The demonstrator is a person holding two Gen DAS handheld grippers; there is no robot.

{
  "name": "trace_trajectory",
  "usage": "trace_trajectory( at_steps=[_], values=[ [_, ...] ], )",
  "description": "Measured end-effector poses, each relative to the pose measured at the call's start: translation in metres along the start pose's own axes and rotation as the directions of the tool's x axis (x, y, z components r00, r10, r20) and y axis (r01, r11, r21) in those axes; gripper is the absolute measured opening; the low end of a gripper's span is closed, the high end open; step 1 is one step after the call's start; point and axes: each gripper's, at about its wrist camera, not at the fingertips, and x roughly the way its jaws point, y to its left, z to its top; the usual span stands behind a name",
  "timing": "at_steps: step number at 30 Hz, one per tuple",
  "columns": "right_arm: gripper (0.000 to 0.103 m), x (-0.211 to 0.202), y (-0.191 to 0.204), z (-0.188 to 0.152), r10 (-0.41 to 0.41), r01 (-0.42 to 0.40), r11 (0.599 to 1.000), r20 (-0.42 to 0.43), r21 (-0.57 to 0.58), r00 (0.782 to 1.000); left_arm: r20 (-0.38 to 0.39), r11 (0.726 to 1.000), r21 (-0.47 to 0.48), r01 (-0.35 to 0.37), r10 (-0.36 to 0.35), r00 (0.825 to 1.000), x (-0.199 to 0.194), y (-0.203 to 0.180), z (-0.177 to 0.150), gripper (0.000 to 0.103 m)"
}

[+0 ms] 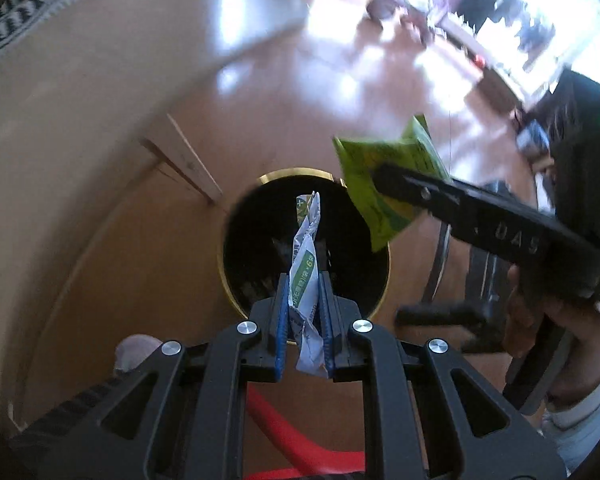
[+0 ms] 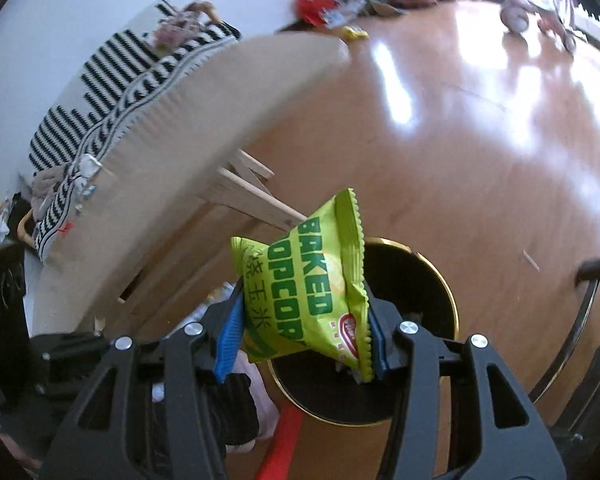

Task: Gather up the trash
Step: 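Carry the wrapper strip and popcorn bag over the bin and open both tools, then move both tools back over the table toward the red ribbon and wrapper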

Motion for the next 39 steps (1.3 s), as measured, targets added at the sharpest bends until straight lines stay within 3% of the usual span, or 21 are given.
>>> trace_trajectory(
  at_steps=[7, 11, 12, 13, 14, 15, 20, 23, 27, 29, 32, 33, 37, 39],
  values=[
    [0.050, 0.021, -0.025, -0.003, 0.021, -0.019, 0.998, -0.024, 0.067, 0.999, -0.065, 1.000, 0.015, -0.010, 0.011, 0.998, 0.027, -0.010, 0.007, 0.013],
    [0.052, 0.030, -0.029, -0.004, 0.030, -0.027, 0.996, -0.043, 0.089, 0.999, -0.091, 1.000, 0.013, 0.026, -0.024, 0.996, 0.037, -0.007, 0.010, 0.014],
    [0.055, 0.031, -0.031, -0.003, 0.035, -0.031, 0.995, -0.050, 0.096, 0.998, -0.099, 1.000, 0.009, 0.026, -0.025, 0.995, 0.039, -0.007, 0.009, 0.019],
    [0.063, 0.031, -0.034, -0.001, 0.044, -0.037, 0.993, -0.060, 0.112, 0.997, -0.108, 1.000, -0.003, 0.016, -0.016, 0.994, 0.041, -0.007, 0.011, 0.046],
    [0.087, 0.029, -0.037, 0.001, 0.044, -0.036, 0.991, -0.057, 0.128, 0.997, -0.099, 1.000, -0.014, 0.001, -0.002, 0.995, 0.040, -0.005, 0.013, 0.089],
    [0.096, 0.024, -0.041, 0.006, 0.025, -0.019, 0.989, -0.037, 0.148, 0.999, -0.068, 1.000, -0.020, -0.012, 0.011, 0.998, 0.036, -0.004, 0.014, 0.098],
    [0.096, -0.013, -0.053, 0.028, -0.061, 0.044, 0.982, 0.086, 0.182, 0.994, 0.001, 0.999, -0.026, -0.043, 0.043, 0.999, 0.004, 0.014, 0.019, 0.097],
    [0.096, -0.032, -0.047, 0.040, -0.095, 0.070, 0.986, 0.163, 0.152, 0.982, 0.089, 0.991, -0.076, -0.113, 0.119, 0.989, -0.038, 0.040, 0.015, 0.097],
    [0.096, -0.026, 0.004, 0.048, -0.075, 0.079, 0.997, 0.179, -0.014, 0.981, 0.204, 0.953, -0.256, -0.164, 0.219, 0.954, -0.109, 0.106, -0.006, 0.097],
    [0.096, -0.016, 0.034, 0.051, -0.036, 0.052, 0.994, 0.159, -0.096, 0.987, 0.233, 0.910, -0.363, -0.202, 0.298, 0.926, -0.148, 0.152, -0.025, 0.097],
    [0.096, 0.004, 0.098, 0.060, 0.043, -0.014, 0.975, 0.126, -0.221, 0.991, 0.210, 0.838, -0.479, -0.260, 0.397, 0.894, -0.189, 0.209, -0.055, 0.097],
    [0.096, 0.012, 0.121, 0.063, 0.067, -0.036, 0.966, 0.113, -0.258, 0.991, 0.182, 0.802, -0.521, -0.294, 0.440, 0.879, -0.202, 0.235, -0.068, 0.097],
    [0.096, 0.050, 0.220, 0.070, 0.126, -0.114, 0.897, 0.000, -0.427, 0.992, 0.100, 0.707, -0.596, -0.381, 0.537, 0.838, -0.228, 0.303, -0.101, 0.097],
    [0.096, 0.071, 0.267, 0.069, 0.139, -0.152, 0.850, -0.063, -0.505, 0.988, 0.076, 0.680, -0.626, -0.383, 0.542, 0.837, -0.236, 0.332, -0.111, 0.097]
  ],
)
